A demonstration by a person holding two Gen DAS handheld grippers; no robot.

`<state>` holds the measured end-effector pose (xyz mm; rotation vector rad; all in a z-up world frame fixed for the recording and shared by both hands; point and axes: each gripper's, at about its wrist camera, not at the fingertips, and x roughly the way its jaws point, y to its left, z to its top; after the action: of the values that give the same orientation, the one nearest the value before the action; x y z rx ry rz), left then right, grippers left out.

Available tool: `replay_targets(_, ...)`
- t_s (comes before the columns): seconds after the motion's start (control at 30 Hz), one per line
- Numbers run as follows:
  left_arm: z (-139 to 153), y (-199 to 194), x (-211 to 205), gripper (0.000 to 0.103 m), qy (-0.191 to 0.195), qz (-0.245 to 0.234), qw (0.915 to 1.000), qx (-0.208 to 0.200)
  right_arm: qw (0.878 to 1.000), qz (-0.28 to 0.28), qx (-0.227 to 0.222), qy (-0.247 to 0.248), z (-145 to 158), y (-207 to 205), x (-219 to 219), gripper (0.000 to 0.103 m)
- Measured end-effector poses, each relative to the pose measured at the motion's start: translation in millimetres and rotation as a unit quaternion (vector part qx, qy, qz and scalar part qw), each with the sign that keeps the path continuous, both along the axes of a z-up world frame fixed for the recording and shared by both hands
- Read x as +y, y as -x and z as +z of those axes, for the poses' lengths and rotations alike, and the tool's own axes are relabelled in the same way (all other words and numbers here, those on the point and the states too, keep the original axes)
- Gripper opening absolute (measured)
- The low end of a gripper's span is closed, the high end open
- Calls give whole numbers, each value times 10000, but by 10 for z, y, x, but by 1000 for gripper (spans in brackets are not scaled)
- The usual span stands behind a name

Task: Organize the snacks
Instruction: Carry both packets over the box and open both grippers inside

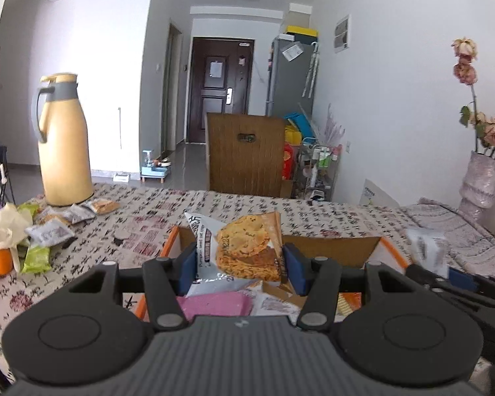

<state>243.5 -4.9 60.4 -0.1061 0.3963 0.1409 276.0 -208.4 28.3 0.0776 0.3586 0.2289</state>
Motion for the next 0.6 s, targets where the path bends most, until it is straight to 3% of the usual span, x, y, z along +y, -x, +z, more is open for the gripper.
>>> replay_targets(0.3,-137,-47,13,59,-10,-33,9998,202,9999,17,139,-69,-96,-11,-12,40)
replay_targets(0.47,-98,42,34,93,43,53,9999,-77,9999,1,66,-131,-88,33,-23,51)
replay_targets(0.53,-75,64,56,103,85,150,9997,-173,9999,-42,26,-162,-84,51,-47,75)
replay_targets(0.6,-61,74,75,103,137,180,9996,-192,9997,-138,-19,-177,-85,67,-71,96)
